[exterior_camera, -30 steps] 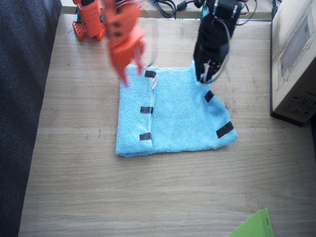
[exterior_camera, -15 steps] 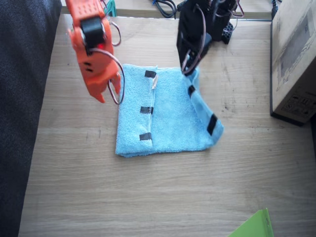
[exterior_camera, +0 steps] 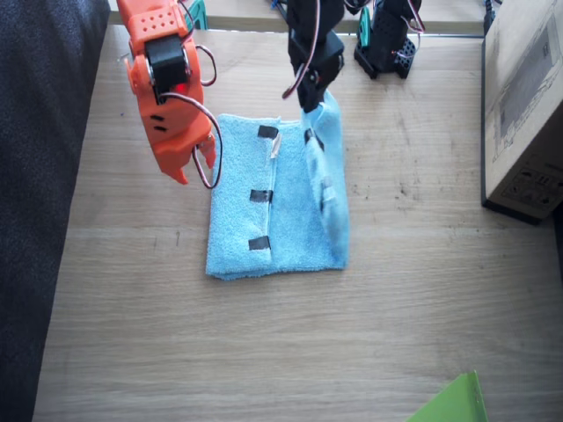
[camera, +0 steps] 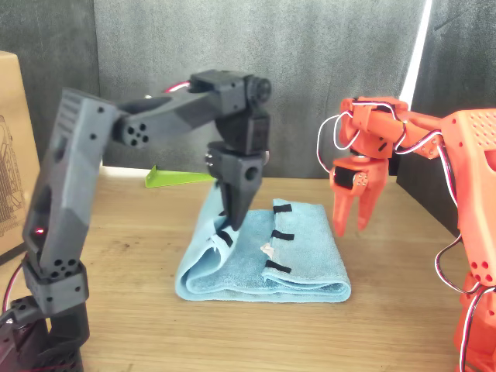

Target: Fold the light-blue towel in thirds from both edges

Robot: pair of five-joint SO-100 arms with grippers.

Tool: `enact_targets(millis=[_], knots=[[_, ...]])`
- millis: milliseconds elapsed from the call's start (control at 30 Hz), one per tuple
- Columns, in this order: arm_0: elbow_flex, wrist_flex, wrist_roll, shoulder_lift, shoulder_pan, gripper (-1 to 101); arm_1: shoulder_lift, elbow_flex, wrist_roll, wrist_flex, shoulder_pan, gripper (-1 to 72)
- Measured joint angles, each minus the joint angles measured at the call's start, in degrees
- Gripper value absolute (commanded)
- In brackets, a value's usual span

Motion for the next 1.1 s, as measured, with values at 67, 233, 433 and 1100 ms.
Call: enact_targets(millis=[67, 233, 433, 1100], knots=[[-3.2, 0.7, 0.1, -1.9, -0.7, 0, 0.0, 0.0, 0.0, 0.0, 0.1, 26.8], [-7.8, 0.7, 0.5, -6.3, -2.1, 0, 0.0, 0.0, 0.0, 0.0, 0.1, 27.0], [-13.1, 1.1, 0.4, -10.2, -3.3, 8, 0.0, 0.0, 0.0, 0.0, 0.4, 27.5], [-27.8, 1.3, 0.8, -12.0, 6.6, 0, 3.8, 0.3, 0.9, 0.0, 0.4, 20.4]])
